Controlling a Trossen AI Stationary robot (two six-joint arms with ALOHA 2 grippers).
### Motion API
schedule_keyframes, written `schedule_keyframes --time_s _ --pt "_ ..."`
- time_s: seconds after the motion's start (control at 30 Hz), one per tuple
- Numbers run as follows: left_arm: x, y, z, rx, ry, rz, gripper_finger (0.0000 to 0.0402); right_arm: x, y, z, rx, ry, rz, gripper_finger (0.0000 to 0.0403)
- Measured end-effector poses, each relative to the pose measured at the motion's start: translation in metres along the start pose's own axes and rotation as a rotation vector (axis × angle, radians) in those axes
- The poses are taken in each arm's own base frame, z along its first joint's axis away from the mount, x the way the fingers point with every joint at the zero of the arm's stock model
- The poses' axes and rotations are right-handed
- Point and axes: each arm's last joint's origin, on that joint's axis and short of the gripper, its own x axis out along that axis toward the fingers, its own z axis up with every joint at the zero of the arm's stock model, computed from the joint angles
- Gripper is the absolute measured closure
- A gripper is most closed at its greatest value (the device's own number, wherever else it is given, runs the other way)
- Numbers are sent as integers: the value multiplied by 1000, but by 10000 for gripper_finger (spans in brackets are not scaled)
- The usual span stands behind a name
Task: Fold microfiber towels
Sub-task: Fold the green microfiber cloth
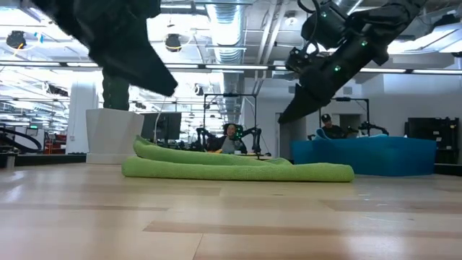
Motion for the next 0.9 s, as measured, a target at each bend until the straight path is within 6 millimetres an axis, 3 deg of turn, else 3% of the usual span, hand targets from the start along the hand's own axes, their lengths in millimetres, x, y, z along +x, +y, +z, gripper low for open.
schedule_keyframes --time_s 0.1,0.33,0.4,0.7,0.9 --pt "7 -2 -20 6 31 -4 272 8 0 0 -6 -18 7 242" --pt "26 -3 -42 50 89 96 320 37 4 -14 -20 90 19 241" --pt "30 -3 -46 50 91 119 329 43 5 -9 -27 68 18 241" --pt "51 -5 -72 59 165 155 344 57 -4 -16 -49 112 -5 241" --pt "53 -6 -75 39 165 167 345 69 -4 -30 -40 186 16 247"
